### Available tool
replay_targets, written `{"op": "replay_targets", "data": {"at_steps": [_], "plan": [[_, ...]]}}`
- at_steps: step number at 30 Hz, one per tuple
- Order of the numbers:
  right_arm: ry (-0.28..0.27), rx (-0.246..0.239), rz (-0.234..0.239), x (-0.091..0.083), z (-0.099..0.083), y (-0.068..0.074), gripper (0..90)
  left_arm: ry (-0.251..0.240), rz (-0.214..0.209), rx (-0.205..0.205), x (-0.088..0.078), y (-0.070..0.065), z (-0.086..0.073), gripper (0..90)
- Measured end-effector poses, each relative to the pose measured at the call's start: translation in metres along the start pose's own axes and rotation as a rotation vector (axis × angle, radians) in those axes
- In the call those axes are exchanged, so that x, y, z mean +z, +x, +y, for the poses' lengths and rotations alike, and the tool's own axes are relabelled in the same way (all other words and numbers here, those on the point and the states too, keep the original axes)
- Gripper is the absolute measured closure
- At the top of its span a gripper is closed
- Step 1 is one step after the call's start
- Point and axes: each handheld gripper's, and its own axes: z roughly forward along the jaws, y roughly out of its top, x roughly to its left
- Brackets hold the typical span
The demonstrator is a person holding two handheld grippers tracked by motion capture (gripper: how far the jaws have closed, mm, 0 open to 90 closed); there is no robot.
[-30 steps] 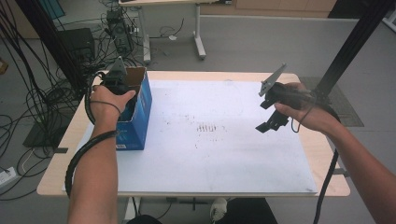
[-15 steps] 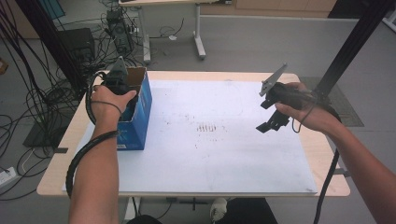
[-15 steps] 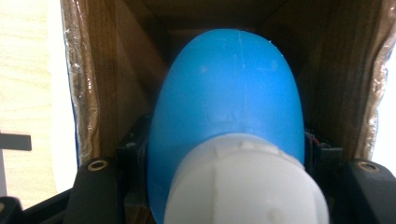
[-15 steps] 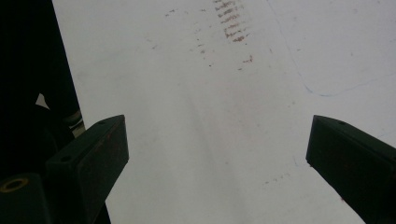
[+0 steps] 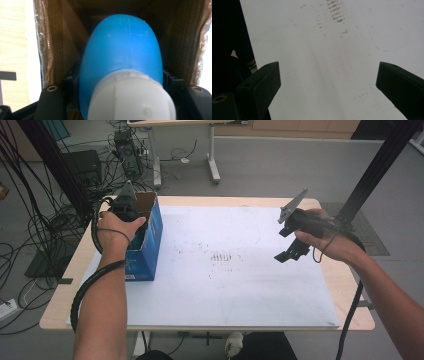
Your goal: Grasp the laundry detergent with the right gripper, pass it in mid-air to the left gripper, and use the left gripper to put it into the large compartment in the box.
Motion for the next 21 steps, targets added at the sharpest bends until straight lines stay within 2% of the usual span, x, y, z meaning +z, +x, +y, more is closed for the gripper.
{"op": "replay_targets", "data": {"at_steps": [21], "plan": [[-0.003, -0.005, 0.004, 0.0007, 0.002, 0.0012, 5.9, -0.002, 0.003, 0.003, 0.0012, 0.0007, -0.0025, 35.3]]}}
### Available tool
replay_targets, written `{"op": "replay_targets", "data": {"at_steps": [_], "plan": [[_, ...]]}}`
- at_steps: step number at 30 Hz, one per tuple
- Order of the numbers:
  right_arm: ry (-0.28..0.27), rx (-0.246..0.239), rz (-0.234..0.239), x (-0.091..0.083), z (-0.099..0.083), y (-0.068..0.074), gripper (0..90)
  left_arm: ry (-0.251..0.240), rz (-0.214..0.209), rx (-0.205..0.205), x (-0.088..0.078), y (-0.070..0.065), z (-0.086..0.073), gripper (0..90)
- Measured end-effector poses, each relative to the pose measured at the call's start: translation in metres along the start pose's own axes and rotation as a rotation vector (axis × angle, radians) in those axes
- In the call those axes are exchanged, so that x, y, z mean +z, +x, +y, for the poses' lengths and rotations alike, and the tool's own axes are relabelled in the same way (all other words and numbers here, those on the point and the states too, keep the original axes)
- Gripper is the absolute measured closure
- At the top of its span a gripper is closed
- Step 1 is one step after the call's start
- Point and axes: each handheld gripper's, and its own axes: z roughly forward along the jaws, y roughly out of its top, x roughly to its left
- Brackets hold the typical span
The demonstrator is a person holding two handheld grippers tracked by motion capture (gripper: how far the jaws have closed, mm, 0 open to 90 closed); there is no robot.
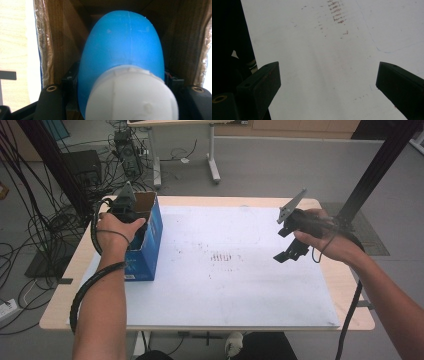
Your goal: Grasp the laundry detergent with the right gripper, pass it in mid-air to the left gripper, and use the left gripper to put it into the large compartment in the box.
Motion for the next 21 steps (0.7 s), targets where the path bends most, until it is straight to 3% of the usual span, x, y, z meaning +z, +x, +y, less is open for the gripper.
{"op": "replay_targets", "data": {"at_steps": [21], "plan": [[-0.004, -0.002, 0.0, -0.0015, 0.0009, 0.0008, 5.9, -0.002, 0.002, 0.004, -0.0025, -0.0006, -0.0001, 35.3]]}}
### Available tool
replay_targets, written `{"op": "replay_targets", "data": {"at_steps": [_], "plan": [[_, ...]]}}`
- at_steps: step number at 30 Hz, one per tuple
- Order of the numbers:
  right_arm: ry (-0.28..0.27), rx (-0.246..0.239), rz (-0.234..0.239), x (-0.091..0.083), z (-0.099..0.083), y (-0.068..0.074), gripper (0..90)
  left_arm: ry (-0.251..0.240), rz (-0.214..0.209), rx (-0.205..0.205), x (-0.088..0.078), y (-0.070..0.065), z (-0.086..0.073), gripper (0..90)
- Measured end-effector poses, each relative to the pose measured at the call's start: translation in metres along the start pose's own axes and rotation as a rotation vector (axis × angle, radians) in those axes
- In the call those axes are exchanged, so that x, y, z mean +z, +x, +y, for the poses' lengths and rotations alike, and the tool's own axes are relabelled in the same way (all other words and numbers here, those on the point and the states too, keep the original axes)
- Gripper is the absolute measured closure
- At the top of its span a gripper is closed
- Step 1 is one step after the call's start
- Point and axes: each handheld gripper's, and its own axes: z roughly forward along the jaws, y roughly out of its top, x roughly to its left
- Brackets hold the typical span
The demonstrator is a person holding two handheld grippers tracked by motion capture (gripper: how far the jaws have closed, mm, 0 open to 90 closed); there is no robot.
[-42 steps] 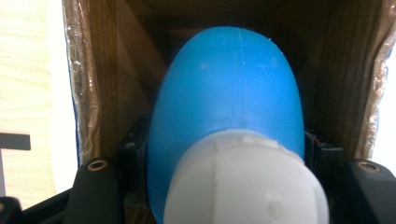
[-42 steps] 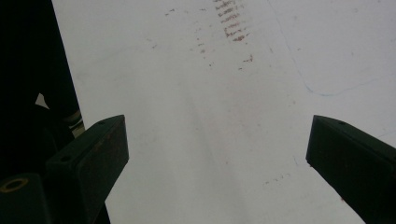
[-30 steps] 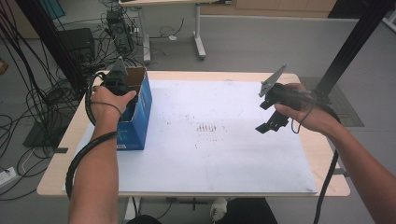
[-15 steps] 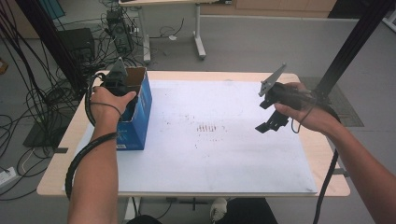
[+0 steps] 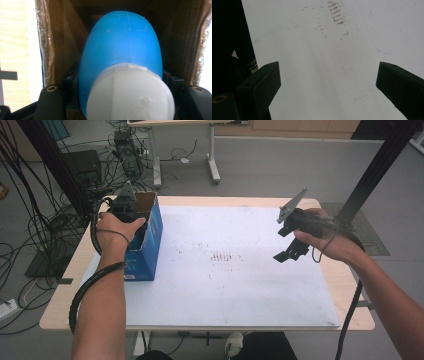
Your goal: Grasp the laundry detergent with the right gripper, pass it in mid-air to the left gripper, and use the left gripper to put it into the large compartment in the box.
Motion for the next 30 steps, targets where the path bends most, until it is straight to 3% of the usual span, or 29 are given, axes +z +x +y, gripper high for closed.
{"op": "replay_targets", "data": {"at_steps": [10, 30], "plan": [[-0.002, 0.0, -0.001, -0.001, -0.001, 0.0, 5.9, -0.003, 0.002, -0.002, -0.004, 0.0, 0.0, 34.0], [-0.001, 0.015, 0.004, 0.0, -0.002, -0.001, 5.9, -0.051, 0.035, 0.022, -0.05, -0.004, -0.008, 26.4]]}}
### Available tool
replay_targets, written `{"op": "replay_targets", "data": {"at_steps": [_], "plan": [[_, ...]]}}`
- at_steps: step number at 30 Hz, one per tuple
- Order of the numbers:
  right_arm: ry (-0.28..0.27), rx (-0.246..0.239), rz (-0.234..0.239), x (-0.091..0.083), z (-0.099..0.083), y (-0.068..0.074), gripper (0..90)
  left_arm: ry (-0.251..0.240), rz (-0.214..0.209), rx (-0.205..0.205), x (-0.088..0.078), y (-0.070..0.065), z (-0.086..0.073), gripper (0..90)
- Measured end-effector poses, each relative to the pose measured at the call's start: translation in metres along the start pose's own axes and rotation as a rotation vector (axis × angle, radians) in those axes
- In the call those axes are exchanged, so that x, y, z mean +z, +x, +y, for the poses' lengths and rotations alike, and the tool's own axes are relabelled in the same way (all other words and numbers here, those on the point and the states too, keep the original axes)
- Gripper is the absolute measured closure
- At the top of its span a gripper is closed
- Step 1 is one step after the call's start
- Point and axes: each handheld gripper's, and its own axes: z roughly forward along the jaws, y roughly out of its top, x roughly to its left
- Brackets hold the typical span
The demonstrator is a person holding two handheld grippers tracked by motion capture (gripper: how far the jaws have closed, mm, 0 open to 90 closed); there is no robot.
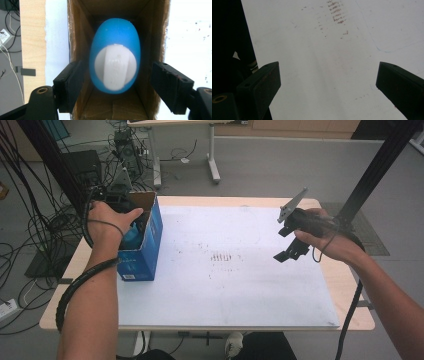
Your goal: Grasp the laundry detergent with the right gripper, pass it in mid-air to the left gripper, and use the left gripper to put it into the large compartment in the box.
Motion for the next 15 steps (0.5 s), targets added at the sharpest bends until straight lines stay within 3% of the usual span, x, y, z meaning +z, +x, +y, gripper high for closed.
{"op": "replay_targets", "data": {"at_steps": [10, 15], "plan": [[0.006, 0.012, 0.008, 0.001, 0.001, 0.0, 5.9, -0.047, -0.011, 0.042, -0.026, -0.008, -0.004, 18.3], [0.012, 0.021, 0.007, 0.001, -0.002, -0.003, 5.9, -0.062, -0.018, 0.087, -0.035, -0.022, -0.005, 15.7]]}}
